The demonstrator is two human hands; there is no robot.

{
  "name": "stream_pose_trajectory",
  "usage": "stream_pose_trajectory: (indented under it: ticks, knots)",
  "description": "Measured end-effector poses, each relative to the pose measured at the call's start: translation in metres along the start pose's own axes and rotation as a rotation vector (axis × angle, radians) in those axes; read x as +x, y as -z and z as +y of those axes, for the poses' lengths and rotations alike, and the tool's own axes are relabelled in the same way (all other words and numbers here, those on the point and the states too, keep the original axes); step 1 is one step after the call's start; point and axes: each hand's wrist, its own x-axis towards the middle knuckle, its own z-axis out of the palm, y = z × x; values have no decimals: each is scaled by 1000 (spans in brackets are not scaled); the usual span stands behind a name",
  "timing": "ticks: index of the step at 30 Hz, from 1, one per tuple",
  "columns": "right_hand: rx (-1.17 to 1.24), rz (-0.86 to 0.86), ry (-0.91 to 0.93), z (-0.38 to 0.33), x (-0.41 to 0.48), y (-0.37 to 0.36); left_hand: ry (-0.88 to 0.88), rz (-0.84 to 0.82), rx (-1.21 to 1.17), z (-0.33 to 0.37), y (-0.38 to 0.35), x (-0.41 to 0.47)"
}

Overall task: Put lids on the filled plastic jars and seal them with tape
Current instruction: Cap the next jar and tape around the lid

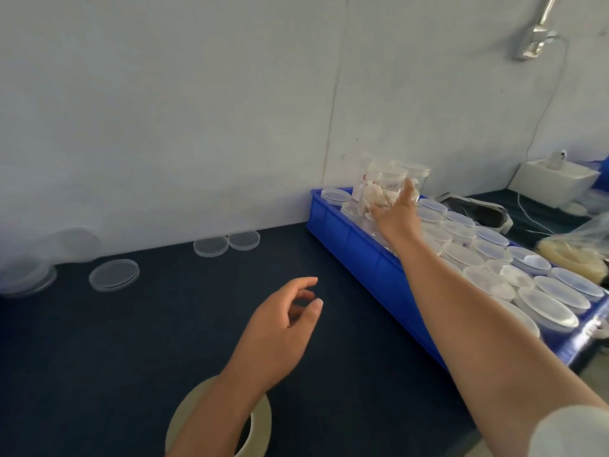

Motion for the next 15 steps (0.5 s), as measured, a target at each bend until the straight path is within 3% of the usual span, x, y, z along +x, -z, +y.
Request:
stream_pose_trajectory:
  ticks: [5,9,15]
  knots:
    - [24,-30,-32,-4,-1,4,70,0,60,-25,1,-10]
    - [93,44,13,-17,-27,17,126,37,62,-40,10,-20]
    - [462,35,133,-41,-146,19,160,38,74,-45,26,-30]
